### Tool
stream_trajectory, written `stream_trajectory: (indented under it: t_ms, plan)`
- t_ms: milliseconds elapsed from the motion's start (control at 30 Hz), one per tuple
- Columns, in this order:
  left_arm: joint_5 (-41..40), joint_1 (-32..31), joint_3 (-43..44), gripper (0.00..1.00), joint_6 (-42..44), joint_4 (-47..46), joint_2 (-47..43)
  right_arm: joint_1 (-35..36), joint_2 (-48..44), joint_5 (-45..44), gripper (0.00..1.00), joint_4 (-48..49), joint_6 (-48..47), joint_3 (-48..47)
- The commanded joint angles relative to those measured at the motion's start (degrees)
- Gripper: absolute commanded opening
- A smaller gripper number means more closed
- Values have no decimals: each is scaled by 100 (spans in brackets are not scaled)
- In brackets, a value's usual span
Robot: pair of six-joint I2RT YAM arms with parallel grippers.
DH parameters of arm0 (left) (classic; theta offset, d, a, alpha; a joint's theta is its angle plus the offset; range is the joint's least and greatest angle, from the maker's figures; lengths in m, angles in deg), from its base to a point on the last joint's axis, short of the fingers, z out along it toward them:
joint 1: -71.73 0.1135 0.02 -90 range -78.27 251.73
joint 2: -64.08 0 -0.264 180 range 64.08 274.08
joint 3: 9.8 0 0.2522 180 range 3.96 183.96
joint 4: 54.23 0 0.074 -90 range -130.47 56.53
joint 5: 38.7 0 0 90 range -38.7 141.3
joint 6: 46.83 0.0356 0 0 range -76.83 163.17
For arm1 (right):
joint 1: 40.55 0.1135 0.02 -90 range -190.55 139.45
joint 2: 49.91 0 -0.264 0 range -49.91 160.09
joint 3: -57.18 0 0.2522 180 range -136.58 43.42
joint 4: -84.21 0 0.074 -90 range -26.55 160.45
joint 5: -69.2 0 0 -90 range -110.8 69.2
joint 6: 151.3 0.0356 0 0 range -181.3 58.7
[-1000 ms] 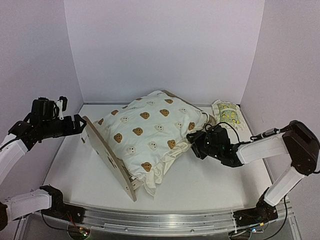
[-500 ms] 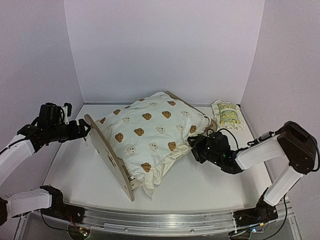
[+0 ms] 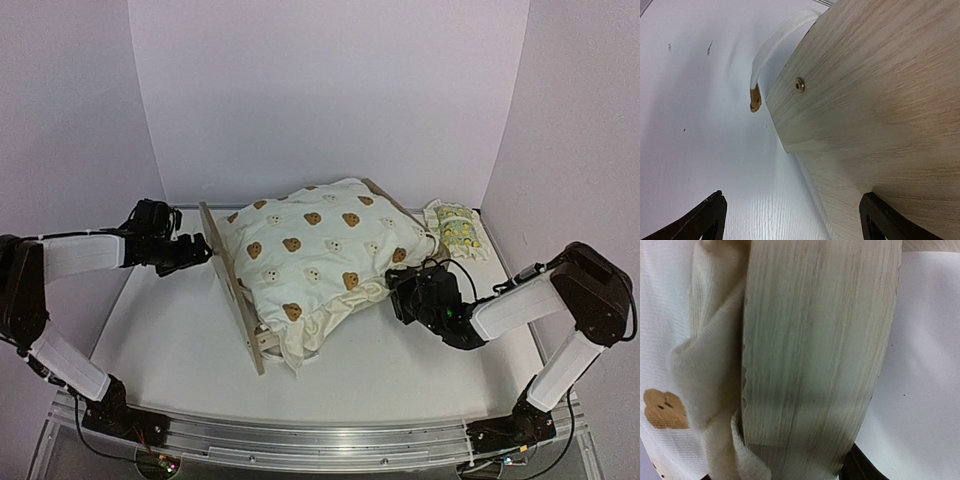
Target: Set up the pet bed
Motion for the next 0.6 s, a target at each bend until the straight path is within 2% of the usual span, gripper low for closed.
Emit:
stream_trajectory:
  t_ms: [0,333,567]
  plan:
    - [910,-177,1054,95,153,-1294,894,447,342,443,21,-788,-1846,124]
    - [972,-177,2722,95,524,-743,2440,1428,979,-76,21,-758,-1516,-367]
    - [715,-167,3063,95,805,-337,2633,1736,1226,-288,23,-726,-1338,-395]
